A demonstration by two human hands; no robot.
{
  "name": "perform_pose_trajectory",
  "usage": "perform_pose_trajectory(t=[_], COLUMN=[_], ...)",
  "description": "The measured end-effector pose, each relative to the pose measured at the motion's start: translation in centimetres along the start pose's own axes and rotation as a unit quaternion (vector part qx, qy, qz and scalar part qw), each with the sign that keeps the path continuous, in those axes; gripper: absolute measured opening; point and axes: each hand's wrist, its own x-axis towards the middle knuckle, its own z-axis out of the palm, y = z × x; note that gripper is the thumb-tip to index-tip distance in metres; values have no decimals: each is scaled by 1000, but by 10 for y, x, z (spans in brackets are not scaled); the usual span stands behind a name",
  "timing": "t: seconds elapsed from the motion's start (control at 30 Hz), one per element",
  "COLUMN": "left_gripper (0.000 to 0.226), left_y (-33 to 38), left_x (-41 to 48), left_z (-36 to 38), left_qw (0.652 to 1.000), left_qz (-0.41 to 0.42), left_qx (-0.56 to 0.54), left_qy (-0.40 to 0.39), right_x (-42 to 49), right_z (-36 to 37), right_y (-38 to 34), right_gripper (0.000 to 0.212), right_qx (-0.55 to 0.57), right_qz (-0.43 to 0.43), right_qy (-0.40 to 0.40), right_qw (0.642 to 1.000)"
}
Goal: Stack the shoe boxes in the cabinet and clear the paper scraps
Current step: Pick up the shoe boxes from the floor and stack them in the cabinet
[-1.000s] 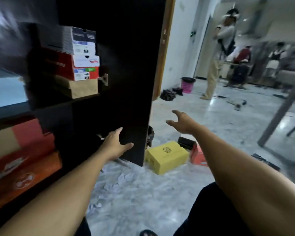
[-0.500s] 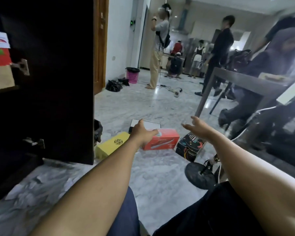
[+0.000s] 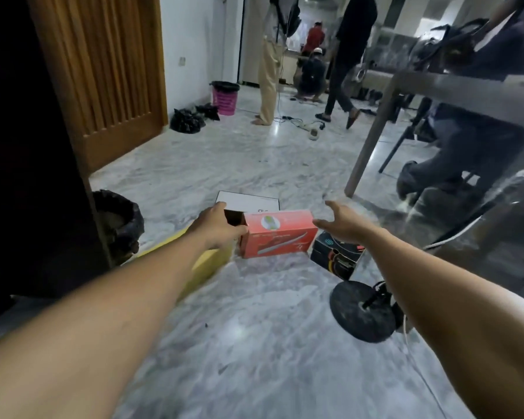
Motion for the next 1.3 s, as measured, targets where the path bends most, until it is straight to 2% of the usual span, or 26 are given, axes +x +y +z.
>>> perform_pose_trajectory(t=[0.1,0.23,0.37,0.57,0.63,0.7,0.77,0.9,1.03,1.13,1.2,1.3], left_gripper=[74,80,90,73,76,84,76,71,55,77,93,100], left_y=[-3,7,25,45,44,38,36,41,56,65,66,63], left_x=[34,62,85,124,146,169,188,221,255,280,295,304], left_z=[29,74,115,190,225,261,289,332,372,396,409,424], left_qw=[1000,999,998,993,990,989,986,978,977,977,971,968], left_qz=[-11,2,20,48,50,66,78,112,104,75,66,59], left_qx=[-14,-24,-14,-31,-47,-44,-25,-49,-50,-40,-28,-17], left_qy=[-6,-27,-59,-104,-126,-129,-142,-171,-177,-197,-226,-242], right_x=[31,43,53,87,102,118,136,163,184,194,195,194], right_z=[11,18,21,57,85,117,147,183,202,212,218,221], right_y=[34,78,126,194,212,227,241,264,281,291,296,297], right_gripper=[79,72,77,79,76,65,59,67,65,66,73,84], right_qx=[14,34,32,119,161,186,216,258,292,302,295,290], right_qz=[25,59,82,134,143,153,151,189,221,219,214,197], right_qy=[-4,-5,-13,-6,-5,12,36,82,123,121,85,67], right_qw=[1000,998,996,984,977,970,964,944,922,920,927,934])
